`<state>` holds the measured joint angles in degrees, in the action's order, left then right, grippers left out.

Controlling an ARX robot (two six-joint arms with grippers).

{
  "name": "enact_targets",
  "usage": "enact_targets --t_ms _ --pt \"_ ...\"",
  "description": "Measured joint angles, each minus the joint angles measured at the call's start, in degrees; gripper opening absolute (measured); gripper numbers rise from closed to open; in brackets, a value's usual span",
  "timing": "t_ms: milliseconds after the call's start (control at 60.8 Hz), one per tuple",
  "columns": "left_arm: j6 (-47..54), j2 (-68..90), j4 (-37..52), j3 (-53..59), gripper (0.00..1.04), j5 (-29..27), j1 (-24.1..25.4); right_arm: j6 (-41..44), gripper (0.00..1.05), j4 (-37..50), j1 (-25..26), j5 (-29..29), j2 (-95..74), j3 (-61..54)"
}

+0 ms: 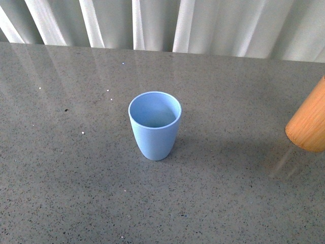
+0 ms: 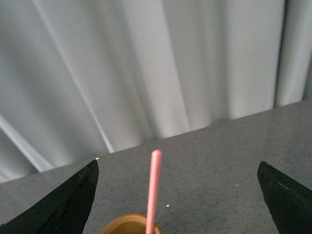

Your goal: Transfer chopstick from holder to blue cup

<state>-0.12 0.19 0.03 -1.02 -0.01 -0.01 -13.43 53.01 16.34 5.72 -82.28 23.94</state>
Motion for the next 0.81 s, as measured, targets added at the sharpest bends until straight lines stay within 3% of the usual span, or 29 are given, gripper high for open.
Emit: enact_targets --t_ms 806 --pt "0.0 0.0 0.0 0.0 0.98 0.0 0.0 -2.5 0.95 -3.8 -2.4 1.5 -16.1 11.1"
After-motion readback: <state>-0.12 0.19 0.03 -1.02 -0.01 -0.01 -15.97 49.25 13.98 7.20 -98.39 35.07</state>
